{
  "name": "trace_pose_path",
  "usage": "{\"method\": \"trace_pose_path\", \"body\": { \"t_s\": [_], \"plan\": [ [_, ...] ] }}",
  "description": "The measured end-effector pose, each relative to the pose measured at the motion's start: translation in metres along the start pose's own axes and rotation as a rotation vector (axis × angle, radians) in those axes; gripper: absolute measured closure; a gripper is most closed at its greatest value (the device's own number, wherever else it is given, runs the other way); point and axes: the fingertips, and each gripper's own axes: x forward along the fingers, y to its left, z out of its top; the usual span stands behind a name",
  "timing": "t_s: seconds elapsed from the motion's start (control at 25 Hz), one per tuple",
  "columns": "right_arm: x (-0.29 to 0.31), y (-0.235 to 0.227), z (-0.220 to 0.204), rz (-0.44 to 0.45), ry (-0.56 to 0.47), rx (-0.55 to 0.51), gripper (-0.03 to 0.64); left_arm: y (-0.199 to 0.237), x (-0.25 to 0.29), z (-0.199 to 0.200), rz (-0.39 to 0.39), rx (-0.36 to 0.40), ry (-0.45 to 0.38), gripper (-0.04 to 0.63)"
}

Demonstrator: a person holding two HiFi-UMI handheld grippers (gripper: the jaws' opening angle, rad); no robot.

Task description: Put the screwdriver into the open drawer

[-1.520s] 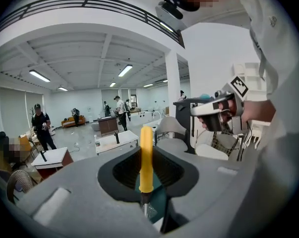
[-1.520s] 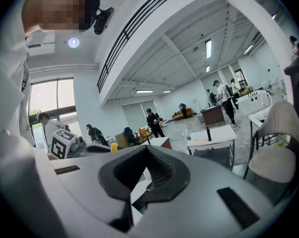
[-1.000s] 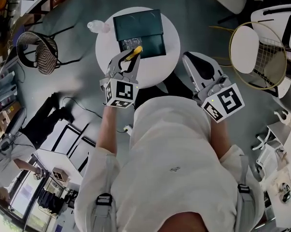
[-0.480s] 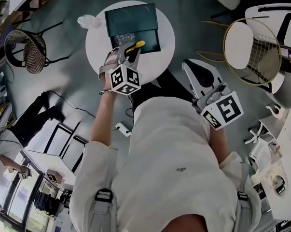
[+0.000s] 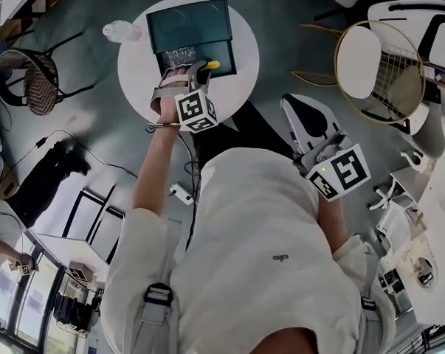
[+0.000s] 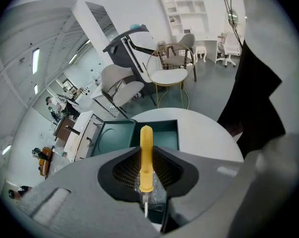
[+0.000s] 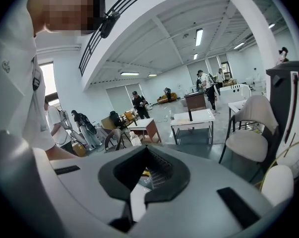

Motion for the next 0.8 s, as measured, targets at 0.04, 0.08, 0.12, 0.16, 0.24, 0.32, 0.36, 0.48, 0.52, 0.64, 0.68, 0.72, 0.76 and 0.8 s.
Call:
{"method": "trace_pose_path", "body": {
  "t_s": [0.04,0.08,0.12,0.16,0.24,0.32,0.36,0.48,0.52,0.64,0.68,0.72,0.76,0.8],
  "plan": [
    [-0.001,-0.001,-0.002,-0.003,0.004,0.002,0.611,-0.002,0.005,-0.004,-0.005,0.005,0.010,0.517],
    [-0.001,-0.001,-0.003,-0.006,0.008,0.004,0.611,-0.004,0.010,-0.007,-0.009,0.005,0.018,0.517],
    [-0.002,-0.002,-0.005,-0.008,0.011,0.006,0.611,-0.005,0.014,-0.010,-0.012,0.004,0.025,0.517],
    [-0.003,-0.002,-0.006,-0.011,0.015,0.007,0.611,-0.006,0.018,-0.012,-0.014,0.004,0.032,0.517],
    [-0.004,-0.003,-0.009,-0.017,0.020,0.012,0.611,-0.008,0.026,-0.017,-0.016,0.011,0.046,0.517],
    [-0.005,-0.005,-0.012,-0.023,0.027,0.015,0.611,-0.009,0.034,-0.021,-0.018,0.016,0.057,0.517],
    [-0.006,-0.005,-0.013,-0.025,0.030,0.016,0.611,-0.010,0.038,-0.022,-0.022,0.017,0.061,0.517],
    [-0.007,-0.007,-0.016,-0.033,0.036,0.019,0.611,-0.015,0.053,-0.026,-0.049,0.019,0.082,0.517],
    [-0.007,-0.008,-0.016,-0.036,0.038,0.021,0.611,-0.016,0.057,-0.028,-0.056,0.018,0.092,0.517],
    [-0.006,-0.009,-0.020,-0.044,0.049,0.027,0.611,-0.015,0.067,-0.031,-0.067,0.018,0.118,0.517],
    [-0.005,-0.010,-0.021,-0.047,0.052,0.029,0.611,-0.015,0.069,-0.032,-0.070,0.024,0.120,0.517],
    [-0.005,-0.010,-0.022,-0.050,0.054,0.031,0.611,-0.015,0.072,-0.032,-0.073,0.031,0.121,0.517],
    [-0.005,-0.010,-0.023,-0.053,0.055,0.033,0.611,-0.016,0.074,-0.033,-0.078,0.038,0.122,0.517],
    [-0.005,-0.009,-0.024,-0.054,0.056,0.035,0.611,-0.017,0.076,-0.035,-0.083,0.046,0.123,0.517]
  ]
}}
